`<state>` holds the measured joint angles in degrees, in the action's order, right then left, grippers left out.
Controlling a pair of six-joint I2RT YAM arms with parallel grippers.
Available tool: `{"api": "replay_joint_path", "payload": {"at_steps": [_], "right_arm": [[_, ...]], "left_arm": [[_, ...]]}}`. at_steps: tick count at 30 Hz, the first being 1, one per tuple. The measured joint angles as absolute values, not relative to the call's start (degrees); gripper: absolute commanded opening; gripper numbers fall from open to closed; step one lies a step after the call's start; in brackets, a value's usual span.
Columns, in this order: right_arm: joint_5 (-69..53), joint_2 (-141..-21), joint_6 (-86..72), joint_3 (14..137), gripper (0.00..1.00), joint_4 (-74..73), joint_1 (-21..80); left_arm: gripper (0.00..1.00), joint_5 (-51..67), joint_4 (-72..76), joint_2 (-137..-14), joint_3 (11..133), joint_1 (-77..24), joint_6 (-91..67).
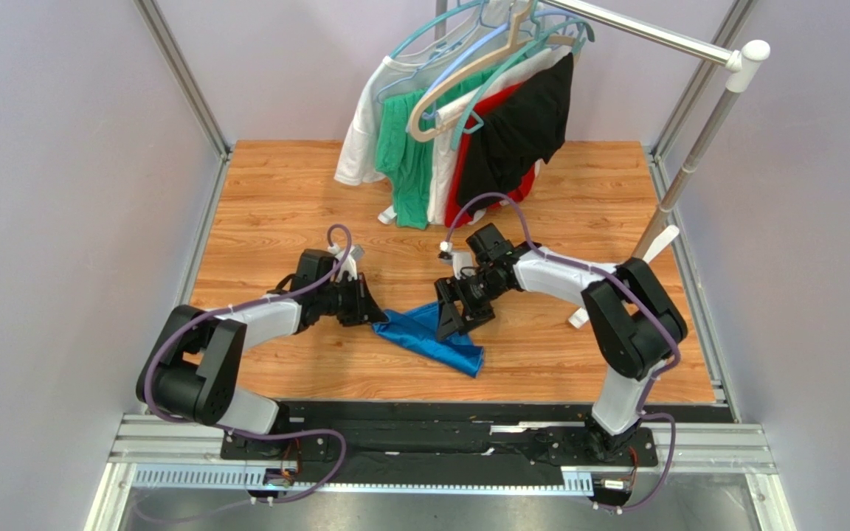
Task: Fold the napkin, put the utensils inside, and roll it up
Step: Roll the napkin with the utensil
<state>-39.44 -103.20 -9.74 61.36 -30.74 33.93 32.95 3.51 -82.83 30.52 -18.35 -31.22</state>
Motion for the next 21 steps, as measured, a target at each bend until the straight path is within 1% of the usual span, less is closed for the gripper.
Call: {"api": "replay_joint_path", "payload": {"at_steps": [5,9,14,21], "right_arm": [[-30.85,-95.35,-9.58,59.64,0.75,-30.5,35.09],[-24.6,-89.91,-9.28,58.08,0.76,-28.91,39.64],[-19.44,-89.14,-9.1,57.6,0.77,-28.36,45.69],[-11.73,-89.17,-8.56,55.75,0.77,-28.51,51.57]], "left_arm": [[0.0,33.21,2.7,-83.13,30.96,-18.35,-30.94],[0.0,33.43,2.24,-83.13,31.14,-18.35,-30.76],[0.0,33.61,1.93,-83.11,31.16,-18.35,-30.7],[0.0,33.65,1.89,-83.11,31.16,-18.35,-30.7]]}}
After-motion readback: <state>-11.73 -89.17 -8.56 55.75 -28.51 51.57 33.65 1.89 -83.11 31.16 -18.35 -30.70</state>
